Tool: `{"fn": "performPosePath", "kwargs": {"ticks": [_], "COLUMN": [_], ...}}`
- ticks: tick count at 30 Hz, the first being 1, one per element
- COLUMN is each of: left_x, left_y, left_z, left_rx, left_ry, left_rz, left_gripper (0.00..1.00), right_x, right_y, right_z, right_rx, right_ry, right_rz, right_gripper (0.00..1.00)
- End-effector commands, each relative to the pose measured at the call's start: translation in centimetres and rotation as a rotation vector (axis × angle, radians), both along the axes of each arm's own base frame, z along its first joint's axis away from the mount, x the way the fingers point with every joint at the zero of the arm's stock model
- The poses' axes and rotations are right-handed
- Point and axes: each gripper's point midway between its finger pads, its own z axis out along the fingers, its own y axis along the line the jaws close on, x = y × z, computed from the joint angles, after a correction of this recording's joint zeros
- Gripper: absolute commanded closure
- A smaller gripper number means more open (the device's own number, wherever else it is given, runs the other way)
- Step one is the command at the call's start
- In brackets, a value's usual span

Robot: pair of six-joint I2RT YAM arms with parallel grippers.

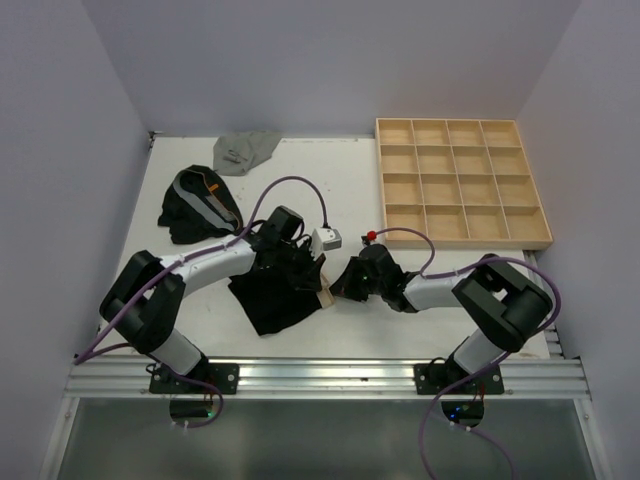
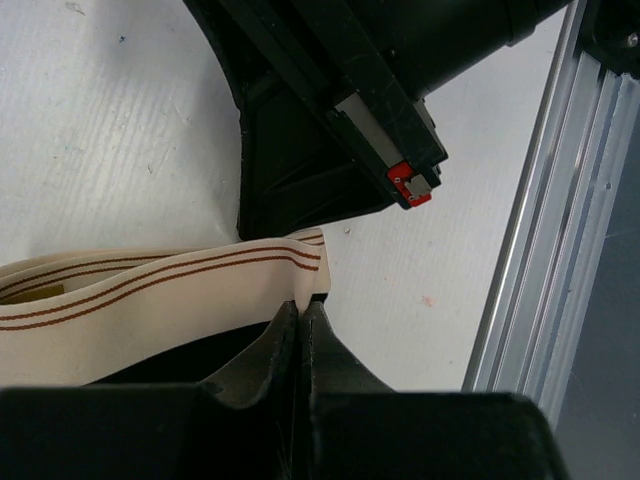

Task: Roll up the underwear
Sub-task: Fold the underwear

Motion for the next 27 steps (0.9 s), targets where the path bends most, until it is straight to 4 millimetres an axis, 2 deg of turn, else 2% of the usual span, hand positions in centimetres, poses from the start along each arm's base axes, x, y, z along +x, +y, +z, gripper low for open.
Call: {"fn": "performPosePath", "kwargs": {"ticks": [1, 8, 16, 27], "left_x": [0.1, -1.5, -1.5, -2.7], "left_y": [-0.4, -0.6, -1.8, -1.2], "left_z": [2.2, 0.3, 0.2, -3.8], "left_rx": [-0.048, -0.030, -0.066, 0.007], "left_ry": [-0.026, 0.013, 0.039, 0.128], "left_rz": [-0.037, -0.078, -0.071, -0.070], "left_gripper": [0.96, 0.94, 0.92, 0.93], "right_x": [0.3, 0.2, 0.1, 0.0], "right_y": [0.1, 0.2, 0.1, -0.1], "right_z": [-0.4, -0.8, -1.1, -0.8], "right_rx": [-0.009, -0.011, -0.013, -0.014], "right_ry": [-0.002, 0.003, 0.009, 0.002], "right_rz": [-0.013, -0.010, -0.012, -0.016], "right_gripper": [1.00, 1.00, 1.00, 1.00]}}
